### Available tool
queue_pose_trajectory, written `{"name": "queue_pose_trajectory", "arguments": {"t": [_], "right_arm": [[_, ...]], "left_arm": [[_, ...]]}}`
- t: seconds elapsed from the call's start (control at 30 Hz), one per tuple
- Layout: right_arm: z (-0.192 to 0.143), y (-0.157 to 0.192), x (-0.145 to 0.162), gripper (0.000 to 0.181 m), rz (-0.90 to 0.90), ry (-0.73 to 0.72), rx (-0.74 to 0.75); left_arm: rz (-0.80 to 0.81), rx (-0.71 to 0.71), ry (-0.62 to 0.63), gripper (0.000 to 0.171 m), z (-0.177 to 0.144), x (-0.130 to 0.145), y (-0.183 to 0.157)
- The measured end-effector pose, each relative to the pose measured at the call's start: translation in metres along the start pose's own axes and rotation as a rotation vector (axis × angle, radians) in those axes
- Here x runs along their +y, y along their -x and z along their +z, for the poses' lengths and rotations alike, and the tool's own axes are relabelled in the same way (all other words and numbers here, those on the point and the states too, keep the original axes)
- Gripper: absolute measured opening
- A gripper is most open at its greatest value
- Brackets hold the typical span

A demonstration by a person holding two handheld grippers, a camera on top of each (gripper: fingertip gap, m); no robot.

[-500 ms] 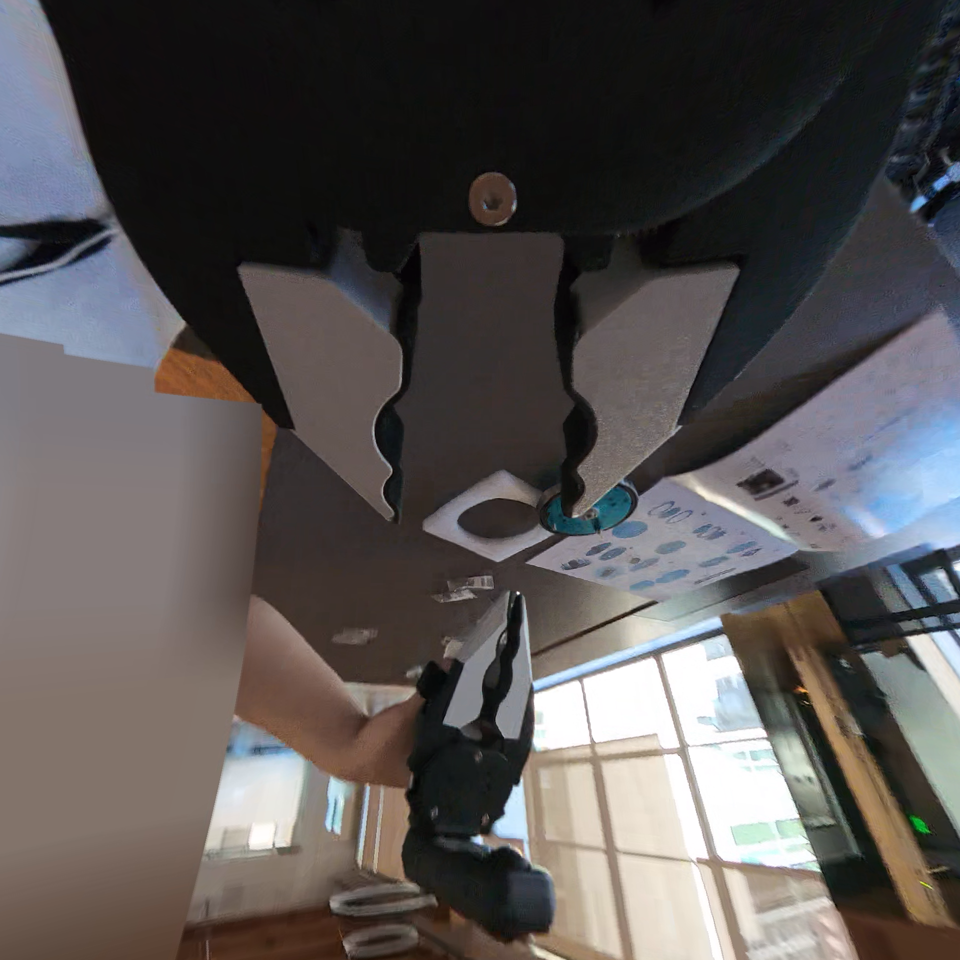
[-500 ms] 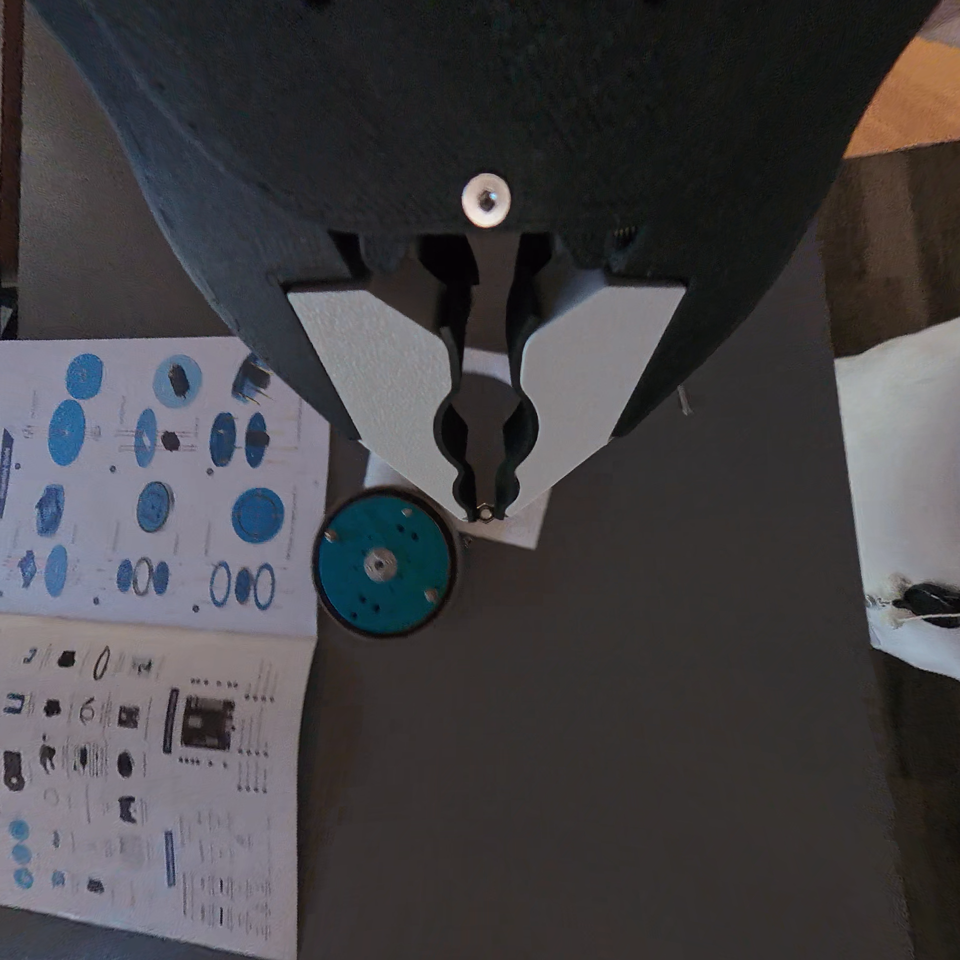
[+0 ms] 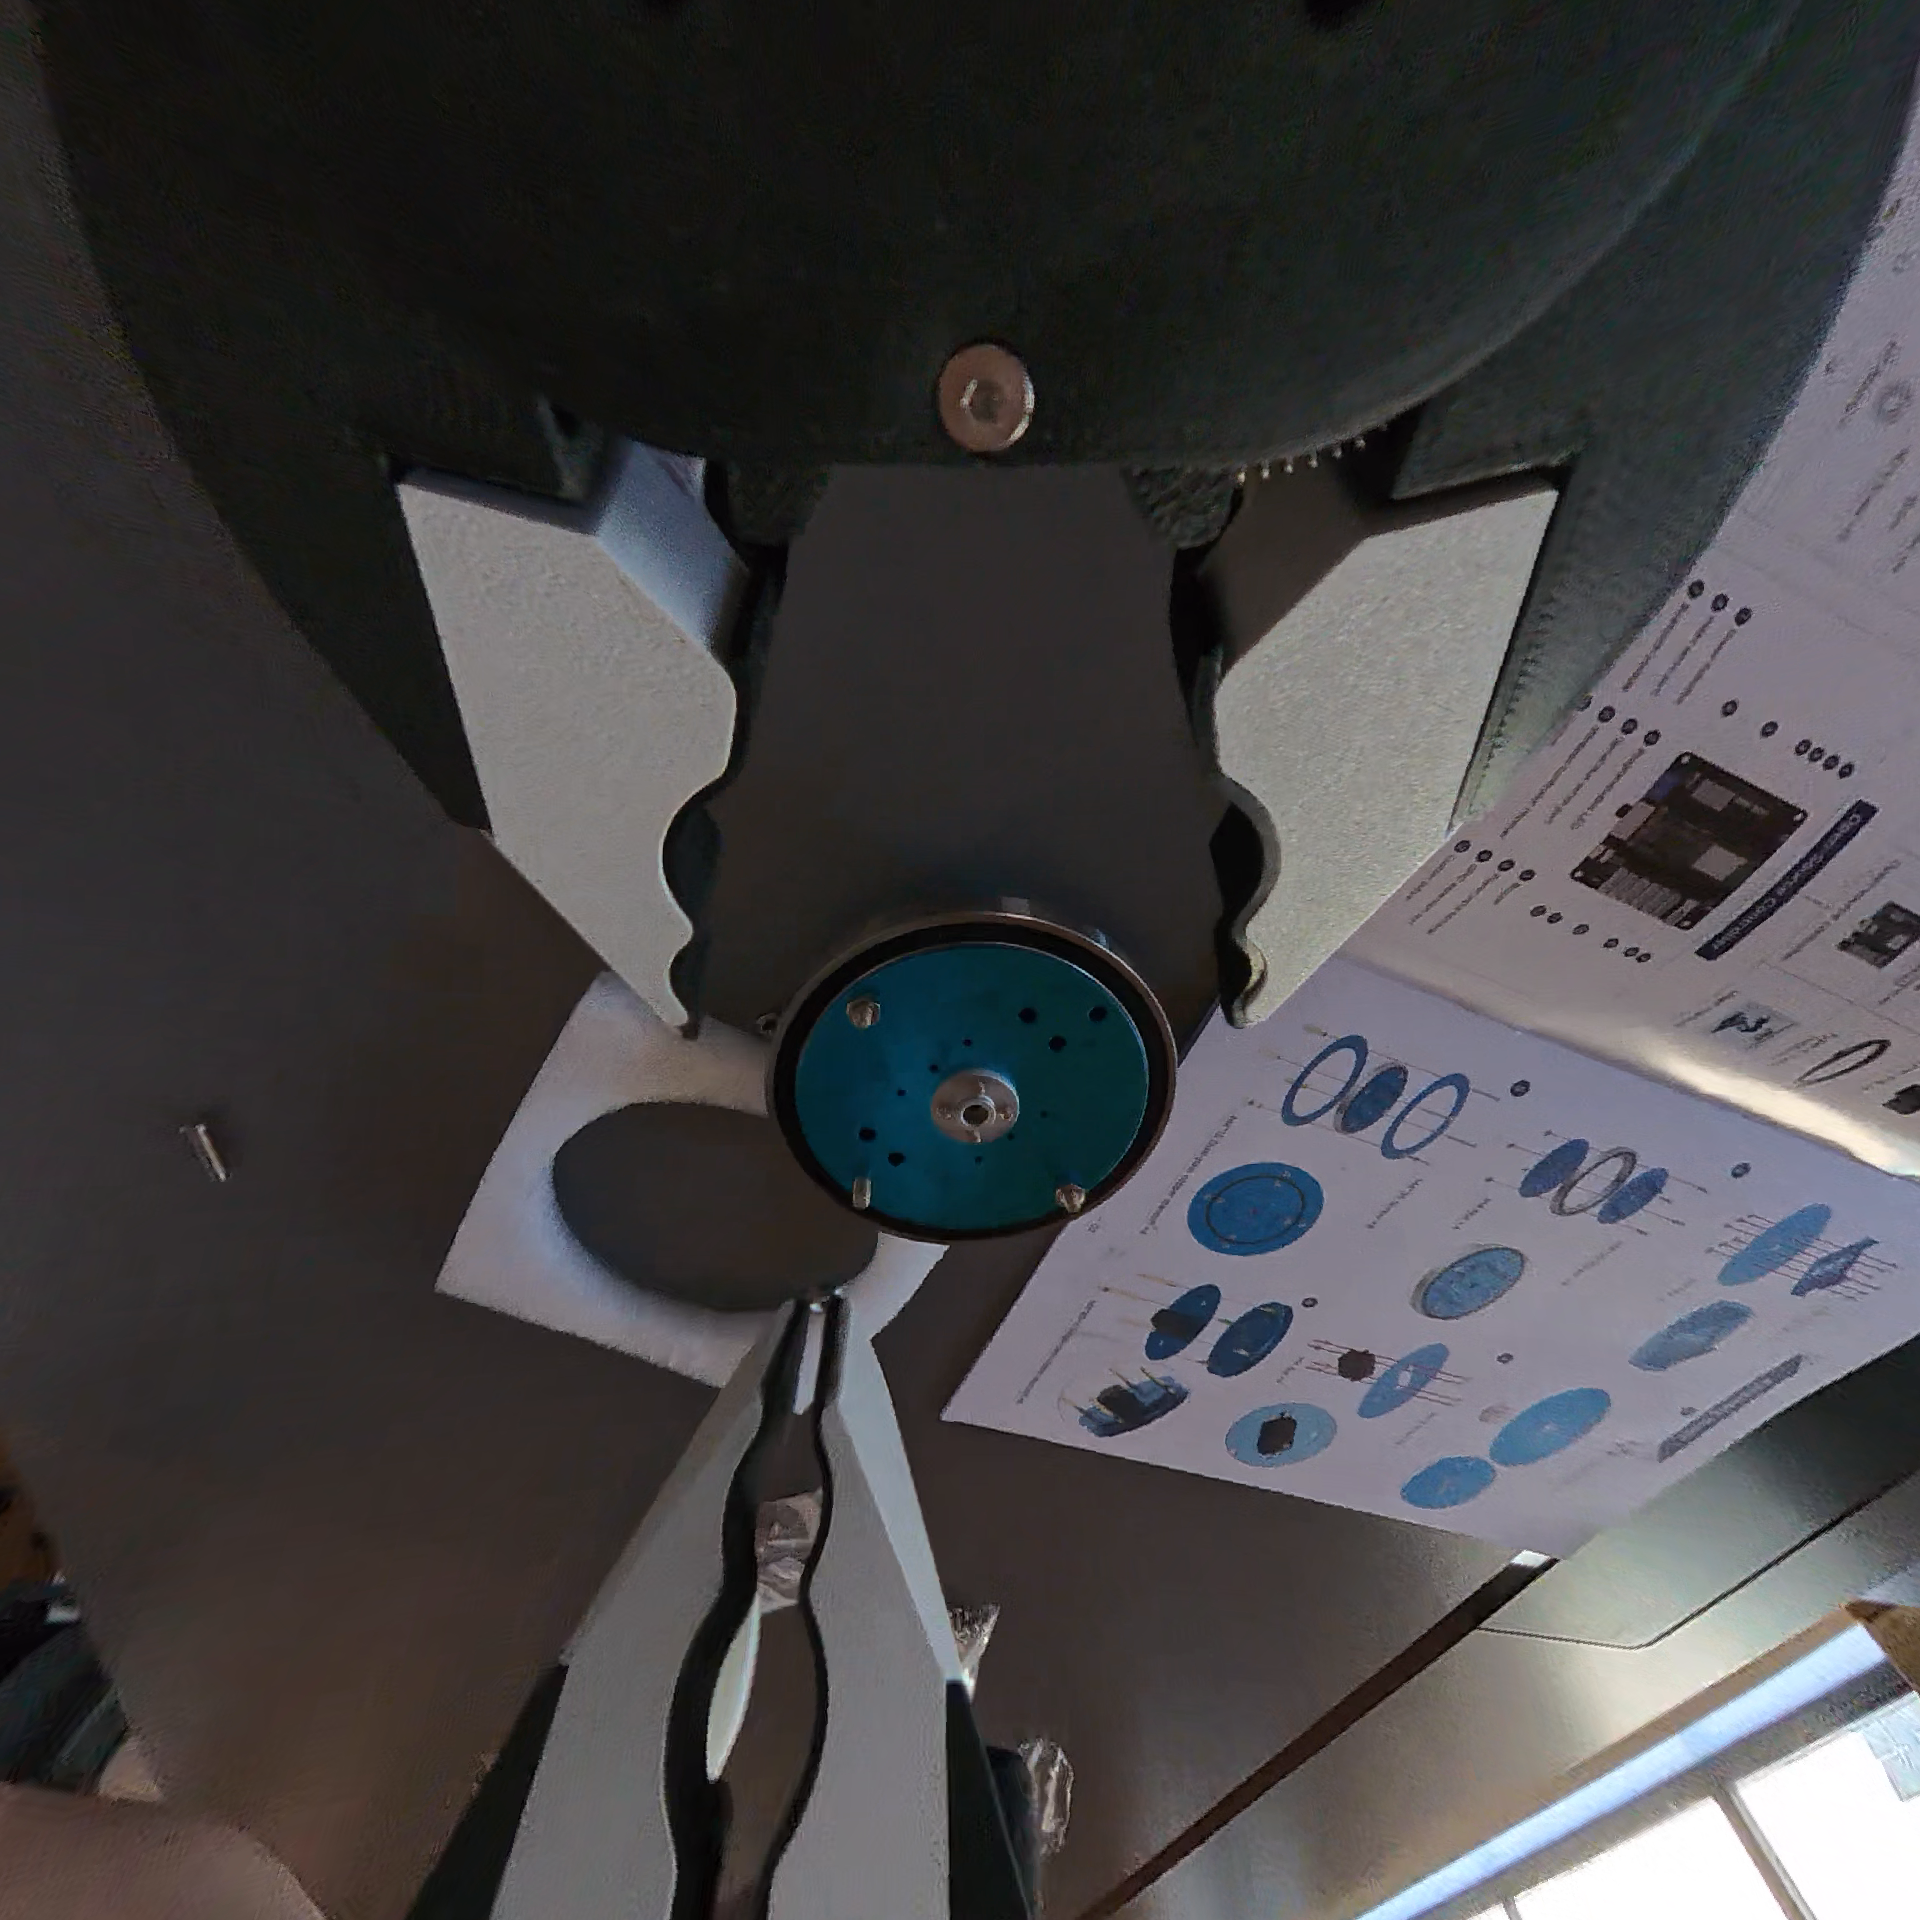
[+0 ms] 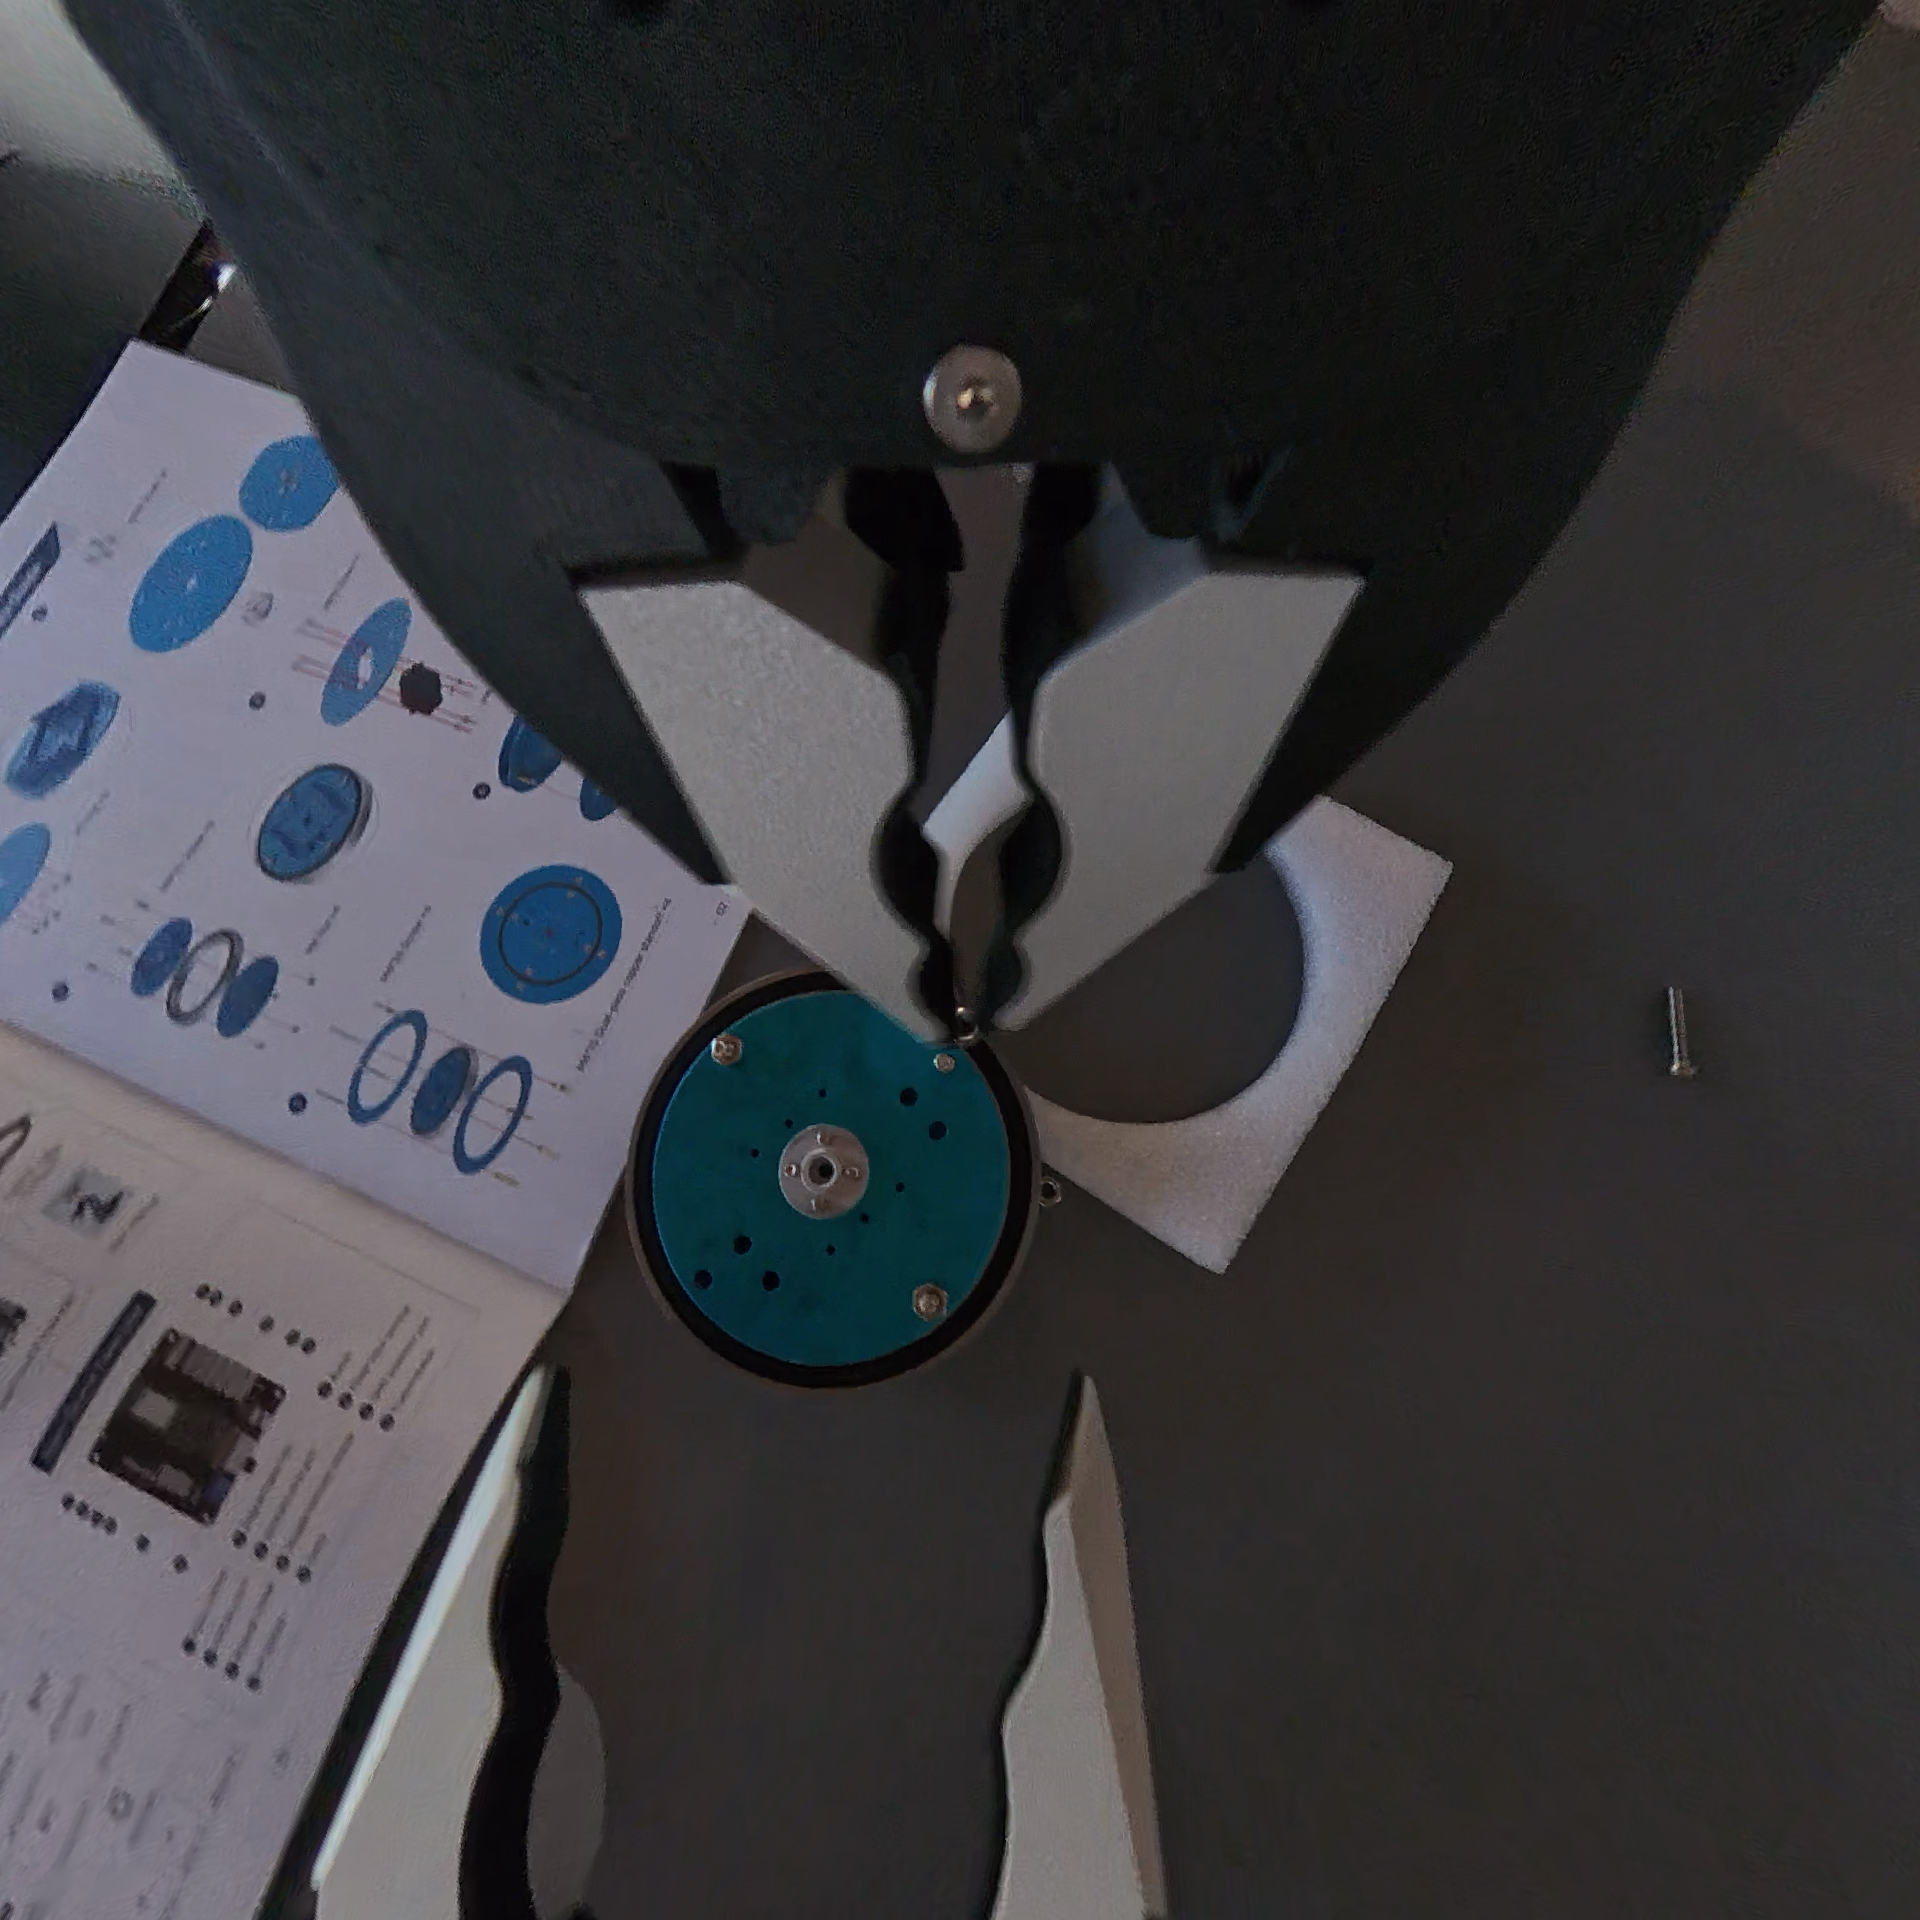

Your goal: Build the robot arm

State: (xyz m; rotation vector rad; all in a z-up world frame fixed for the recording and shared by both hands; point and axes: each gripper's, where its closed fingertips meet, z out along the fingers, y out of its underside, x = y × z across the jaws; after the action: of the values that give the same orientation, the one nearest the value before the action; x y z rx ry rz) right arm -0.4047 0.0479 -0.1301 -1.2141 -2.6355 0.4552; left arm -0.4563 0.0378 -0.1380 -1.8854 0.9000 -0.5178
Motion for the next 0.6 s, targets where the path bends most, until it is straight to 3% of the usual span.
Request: {"name": "queue_pose_trajectory", "arguments": {"t": [0.17,0.23,0.5,0.6], "right_arm": [[0.006,-0.002,-0.004,0.000,-0.058,0.027,0.000],[0.007,0.000,0.006,0.000,-0.050,0.077,0.016],[0.009,0.040,0.037,0.000,0.052,-0.067,0.096],[0.012,0.043,0.060,0.004,0.126,0.009,0.018]], "left_arm": [[0.027,0.056,0.040,0.096,0.013,0.009,-0.007],[0.011,0.068,0.042,0.093,0.012,0.010,-0.010],[0.004,0.034,0.056,0.089,0.009,0.013,-0.007],[-0.024,0.031,0.023,0.090,0.007,0.009,-0.003]]}}
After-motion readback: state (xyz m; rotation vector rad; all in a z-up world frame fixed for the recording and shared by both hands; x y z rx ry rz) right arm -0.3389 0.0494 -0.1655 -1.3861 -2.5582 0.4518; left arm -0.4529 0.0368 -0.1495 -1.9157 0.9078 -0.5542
